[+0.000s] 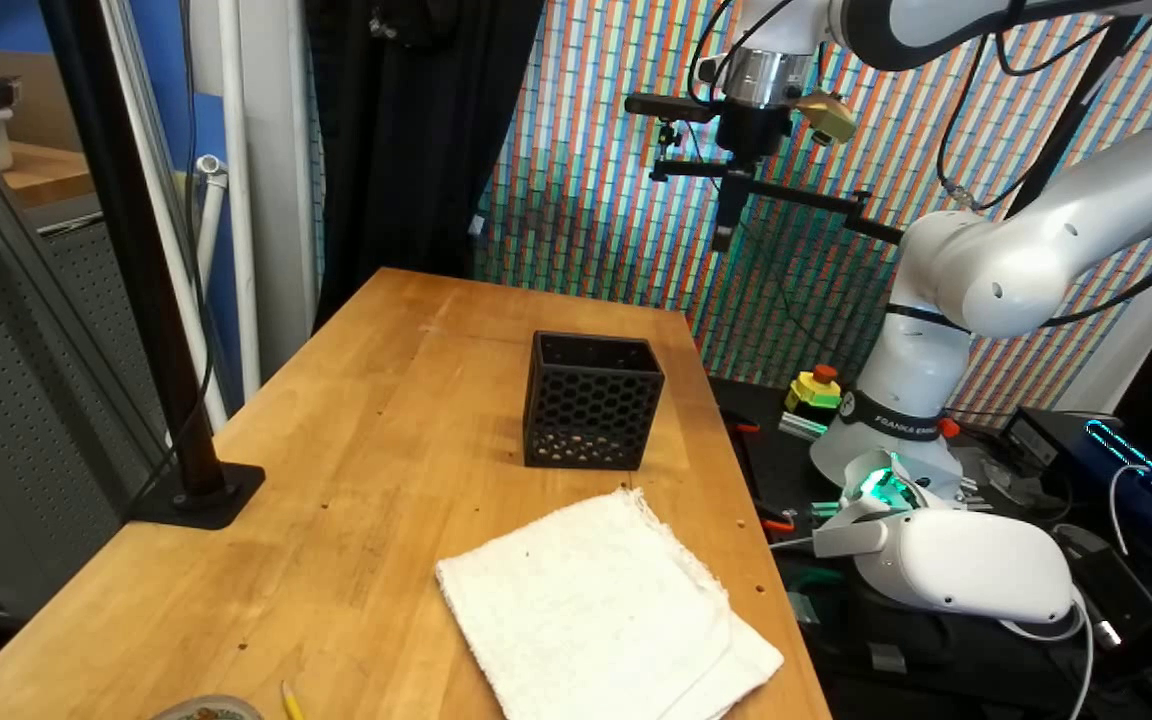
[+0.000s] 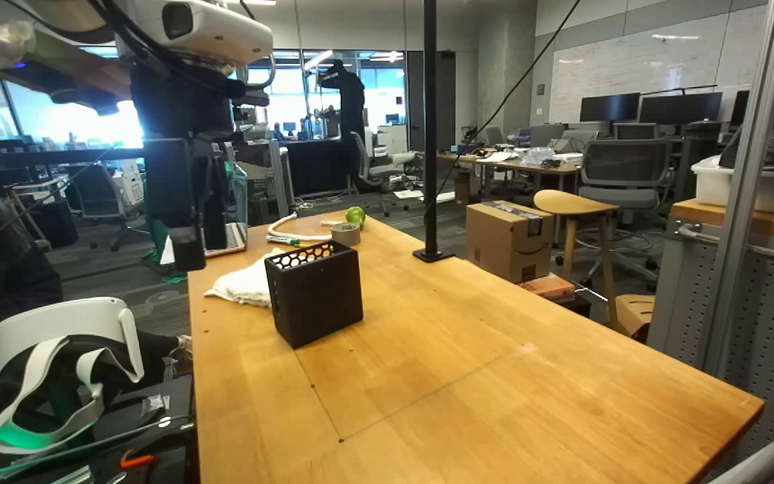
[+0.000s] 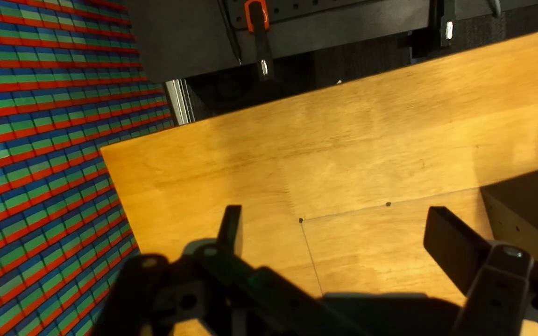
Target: Pick up the cloth and put it in the box
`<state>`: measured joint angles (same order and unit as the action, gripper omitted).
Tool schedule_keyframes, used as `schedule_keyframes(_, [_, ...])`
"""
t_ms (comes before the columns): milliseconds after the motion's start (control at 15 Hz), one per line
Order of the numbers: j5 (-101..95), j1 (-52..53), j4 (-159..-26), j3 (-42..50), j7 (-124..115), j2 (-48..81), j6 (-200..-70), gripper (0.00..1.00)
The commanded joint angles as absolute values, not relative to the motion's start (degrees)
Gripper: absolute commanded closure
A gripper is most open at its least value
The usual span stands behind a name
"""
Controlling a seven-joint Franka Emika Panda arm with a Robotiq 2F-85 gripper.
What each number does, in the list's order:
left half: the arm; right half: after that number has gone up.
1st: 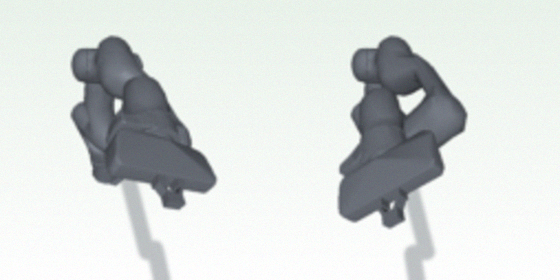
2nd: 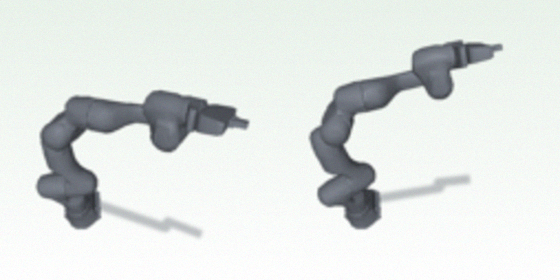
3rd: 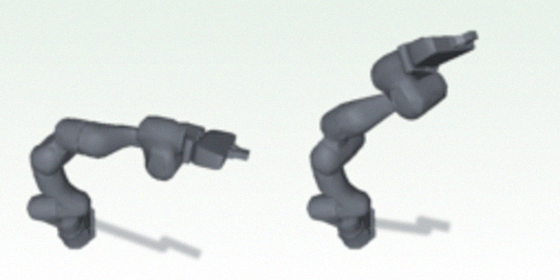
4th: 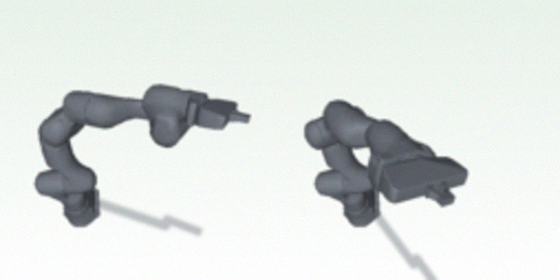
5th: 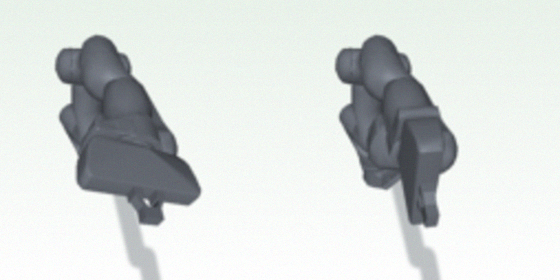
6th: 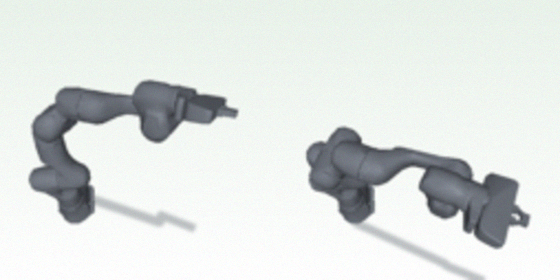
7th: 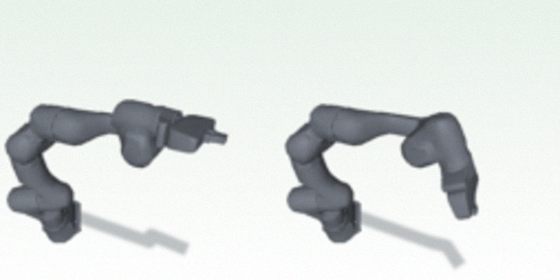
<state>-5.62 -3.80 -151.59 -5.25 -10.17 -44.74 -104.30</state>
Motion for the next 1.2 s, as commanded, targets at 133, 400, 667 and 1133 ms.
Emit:
schedule_keyframes(133, [-5.9,-3.2,-151.5,-4.8,-10.5,-44.7,-104.1,0.0])
schedule_keyframes(400, [-5.9,-3.2,-151.5,-4.8,-10.5,-44.7,-104.1,0.0])
schedule_keyframes(667, [-7.6,0.6,-149.2,-8.0,-6.7,-38.9,-106.2,0.0])
schedule_keyframes(1133, [-9.6,9.5,-138.1,-16.8,-4.9,-26.3,-109.1,0.0])
